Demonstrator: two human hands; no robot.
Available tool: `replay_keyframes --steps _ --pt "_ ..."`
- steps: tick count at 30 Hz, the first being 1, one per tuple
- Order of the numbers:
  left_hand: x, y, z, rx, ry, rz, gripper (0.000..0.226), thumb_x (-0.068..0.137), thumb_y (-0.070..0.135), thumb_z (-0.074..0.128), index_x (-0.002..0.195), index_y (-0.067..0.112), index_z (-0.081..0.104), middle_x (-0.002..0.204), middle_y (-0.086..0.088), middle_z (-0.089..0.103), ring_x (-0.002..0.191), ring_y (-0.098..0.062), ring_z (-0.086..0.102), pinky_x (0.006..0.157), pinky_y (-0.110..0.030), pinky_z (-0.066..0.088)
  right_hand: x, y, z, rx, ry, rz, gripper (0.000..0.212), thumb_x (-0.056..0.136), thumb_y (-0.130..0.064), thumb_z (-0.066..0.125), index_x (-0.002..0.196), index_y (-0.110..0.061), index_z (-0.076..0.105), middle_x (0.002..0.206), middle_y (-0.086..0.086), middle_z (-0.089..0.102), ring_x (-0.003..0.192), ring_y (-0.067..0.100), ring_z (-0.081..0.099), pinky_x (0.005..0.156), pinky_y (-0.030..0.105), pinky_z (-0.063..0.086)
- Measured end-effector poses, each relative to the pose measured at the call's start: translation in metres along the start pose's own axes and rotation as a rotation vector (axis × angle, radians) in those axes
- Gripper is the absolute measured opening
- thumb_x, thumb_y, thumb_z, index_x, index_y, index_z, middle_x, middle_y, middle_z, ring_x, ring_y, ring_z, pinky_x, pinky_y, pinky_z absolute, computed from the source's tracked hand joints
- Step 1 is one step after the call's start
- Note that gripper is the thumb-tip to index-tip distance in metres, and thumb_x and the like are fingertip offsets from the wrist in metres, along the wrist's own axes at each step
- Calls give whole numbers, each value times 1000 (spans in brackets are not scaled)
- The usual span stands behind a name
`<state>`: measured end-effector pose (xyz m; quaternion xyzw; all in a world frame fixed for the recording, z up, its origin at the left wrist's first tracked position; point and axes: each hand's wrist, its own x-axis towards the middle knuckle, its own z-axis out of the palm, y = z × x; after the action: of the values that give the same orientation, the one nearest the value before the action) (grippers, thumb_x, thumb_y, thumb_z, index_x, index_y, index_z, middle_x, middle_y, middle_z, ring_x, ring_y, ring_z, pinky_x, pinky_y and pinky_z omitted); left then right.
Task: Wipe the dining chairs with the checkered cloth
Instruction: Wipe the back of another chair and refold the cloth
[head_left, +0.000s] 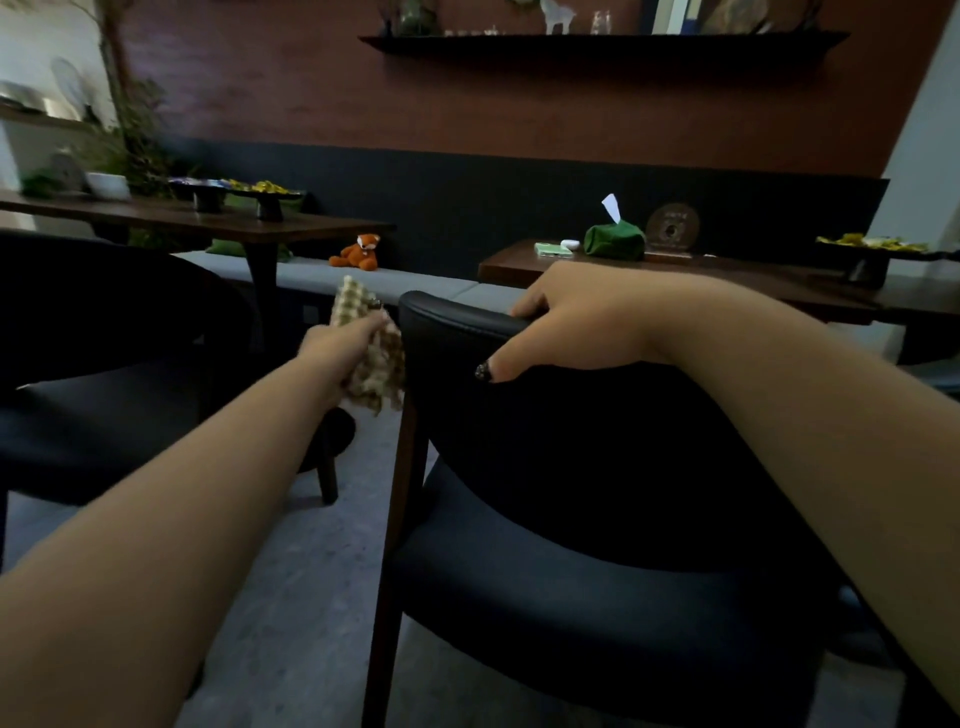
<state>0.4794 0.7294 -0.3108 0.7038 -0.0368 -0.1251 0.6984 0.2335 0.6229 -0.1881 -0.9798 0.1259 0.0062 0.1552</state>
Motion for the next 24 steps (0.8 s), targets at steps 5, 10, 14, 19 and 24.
replay_keyframes --steps 5,10,14,19,24 --pt "-27 -5 48 -343 -70 139 41 96 36 48 135 24 45 121 -11 61 107 -29 61 94 -52 49 0 -1 0 -13 -19 7 33 78 -49 69 97 -22 72 92 -3 69 84 13 66 73 27 52" --pt "-60 -4 58 -591 -15 149 34 98 37 48 124 18 60 110 -6 67 103 -25 64 95 -41 51 7 -3 0 4 -11 94 49 79 -62 59 106 -23 67 98 -3 66 92 15 63 81 32 48" --pt "-108 -8 67 -580 65 348 35 101 36 43 132 25 54 119 3 61 109 -13 58 94 -31 45 10 -2 -4 147 187 182 50 101 -45 32 102 -10 67 89 7 63 85 24 56 75 31 43" --pt "-160 -32 92 -469 167 706 48 99 27 39 145 16 39 148 -4 43 139 -15 35 117 -38 26 11 -5 -8 328 164 348 59 100 -50 26 87 -10 67 72 5 59 84 23 52 88 34 44" --pt "-202 -48 128 -237 322 1129 51 101 11 39 146 32 25 155 -12 24 148 -30 16 118 -58 11 9 -3 -5 389 205 319 46 98 -45 35 74 -14 58 71 3 57 72 19 49 74 32 40"
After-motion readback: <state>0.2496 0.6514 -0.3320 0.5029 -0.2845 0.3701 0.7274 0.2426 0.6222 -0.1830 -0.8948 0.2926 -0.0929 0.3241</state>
